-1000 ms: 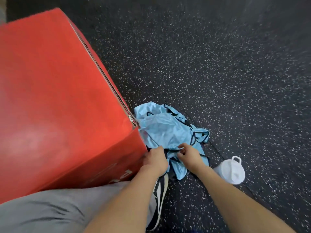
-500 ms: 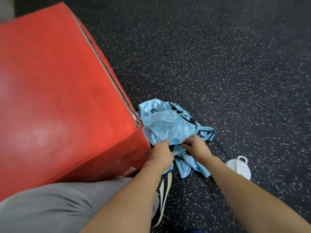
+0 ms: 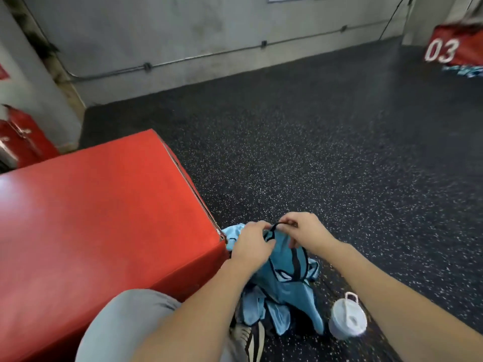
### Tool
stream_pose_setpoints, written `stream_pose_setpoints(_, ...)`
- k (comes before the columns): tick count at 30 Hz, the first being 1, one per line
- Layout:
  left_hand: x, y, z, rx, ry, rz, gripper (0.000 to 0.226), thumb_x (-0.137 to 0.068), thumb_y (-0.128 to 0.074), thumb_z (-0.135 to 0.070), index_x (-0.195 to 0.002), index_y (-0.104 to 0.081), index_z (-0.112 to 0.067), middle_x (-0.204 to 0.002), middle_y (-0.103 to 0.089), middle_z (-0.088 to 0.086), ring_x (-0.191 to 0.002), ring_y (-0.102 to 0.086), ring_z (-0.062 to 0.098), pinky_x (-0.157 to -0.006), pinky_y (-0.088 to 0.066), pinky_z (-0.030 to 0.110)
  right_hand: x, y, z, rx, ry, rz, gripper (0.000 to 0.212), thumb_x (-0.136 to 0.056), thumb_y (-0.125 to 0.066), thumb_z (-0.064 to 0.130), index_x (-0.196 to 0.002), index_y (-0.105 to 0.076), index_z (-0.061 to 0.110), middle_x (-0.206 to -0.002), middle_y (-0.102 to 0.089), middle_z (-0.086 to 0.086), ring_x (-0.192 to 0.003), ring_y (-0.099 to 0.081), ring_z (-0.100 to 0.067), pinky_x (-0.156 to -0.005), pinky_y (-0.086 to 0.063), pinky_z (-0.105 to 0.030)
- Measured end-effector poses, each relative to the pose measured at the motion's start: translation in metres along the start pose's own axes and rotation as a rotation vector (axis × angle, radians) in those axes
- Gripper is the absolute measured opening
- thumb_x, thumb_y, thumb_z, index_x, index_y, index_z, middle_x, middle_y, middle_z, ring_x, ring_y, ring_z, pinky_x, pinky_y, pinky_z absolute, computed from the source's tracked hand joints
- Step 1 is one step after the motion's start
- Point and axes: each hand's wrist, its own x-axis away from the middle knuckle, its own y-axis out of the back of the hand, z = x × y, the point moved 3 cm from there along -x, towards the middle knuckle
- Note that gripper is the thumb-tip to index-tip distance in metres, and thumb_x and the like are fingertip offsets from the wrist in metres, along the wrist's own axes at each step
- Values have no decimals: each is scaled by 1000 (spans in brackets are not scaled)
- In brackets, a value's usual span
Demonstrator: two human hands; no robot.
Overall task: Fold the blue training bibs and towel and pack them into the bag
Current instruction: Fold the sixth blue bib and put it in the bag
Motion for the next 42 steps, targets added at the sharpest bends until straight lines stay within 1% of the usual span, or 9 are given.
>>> stream_pose_setpoints(5, 5, 70, -36, 11, -85, -85, 53, -86, -66, -22, -138, -56, -28, -133, -55, 2, -124, -53, 20, -107, -43, 37, 11, 54, 74, -40, 126, -88, 9, -98, -64, 17, -91, -69, 17, -79, -72, -4, -67, -73, -14, -58, -59, -29)
stream_pose_setpoints(12, 21, 165, -91, 117, -221, -213, 32, -87, -74, -37, -118, -71, -27, -104, -67, -10, -96, -60, 7, -82, -43, 20, 30, 136, 178, -47, 304, -233, 8, -97, -65, 16, -92, -70, 19, -83, -73, -1, -73, -74, -12, -58, -59, -32)
stream_pose_setpoints(18, 42, 227, -117, 107, -237, -294, 19, -94, -67, -33, -105, -76, -21, -101, -73, -2, -96, -66, 15, -81, -53, 29, 46, 180, 263, -21, 443, -360, 6, -96, -66, 19, -97, -71, 15, -86, -74, -1, -73, -75, -13, -63, -63, -35)
stream_pose_setpoints(22, 66, 287, -119, 108, -216, -434, 16, -98, -56, -21, -98, -72, -19, -88, -69, -5, -73, -62, 8, -71, -49, 23, 55, 199, 309, 41, 514, -424, 9, -97, -66, 19, -98, -71, 12, -86, -74, -2, -74, -74, -10, -70, -63, -37)
stream_pose_setpoints(26, 99, 375, -119, 252, -161, -546, 12, -97, -56, -17, -94, -67, -12, -84, -72, 5, -59, -73, 18, -42, -45, 18, 59, 212, 357, 276, 578, -484, 14, -97, -65, 30, -100, -73, 19, -87, -73, 9, -79, -69, -4, -74, -55, -25)
stream_pose_setpoints(28, 120, 424, -123, 228, -194, -640, 10, -95, -62, -14, -91, -69, -8, -83, -72, 6, -62, -73, 15, -48, -53, 19, 63, 216, 389, 341, 622, -511, 13, -96, -66, 32, -98, -73, 21, -88, -71, 13, -82, -64, -1, -72, -45, -15)
stream_pose_setpoints(31, 154, 488, -130, 122, -274, -768, 12, -92, -68, -17, -89, -74, -7, -84, -74, 7, -67, -73, 13, -67, -61, 24, 67, 217, 441, 355, 704, -541, 13, -96, -65, 31, -98, -72, 21, -91, -70, 11, -85, -63, -4, -78, -48, -22)
stream_pose_setpoints(35, 197, 554, -126, 11, -288, -870, 11, -91, -72, -24, -87, -76, -14, -82, -74, 0, -66, -71, 10, -64, -55, 15, 71, 206, 502, 377, 796, -558, 13, -99, -61, 28, -101, -70, 19, -95, -68, 9, -87, -61, -4, -85, -49, -30)
stream_pose_setpoints(42, 248, 617, -98, -190, -263, -915, 17, -97, -63, -33, -93, -74, -21, -87, -71, -6, -88, -66, 13, -82, -53, 31, 80, 169, 570, 333, 887, -599, 16, -101, -60, 28, -105, -71, 17, -96, -69, 6, -89, -63, -10, -85, -51, -30)
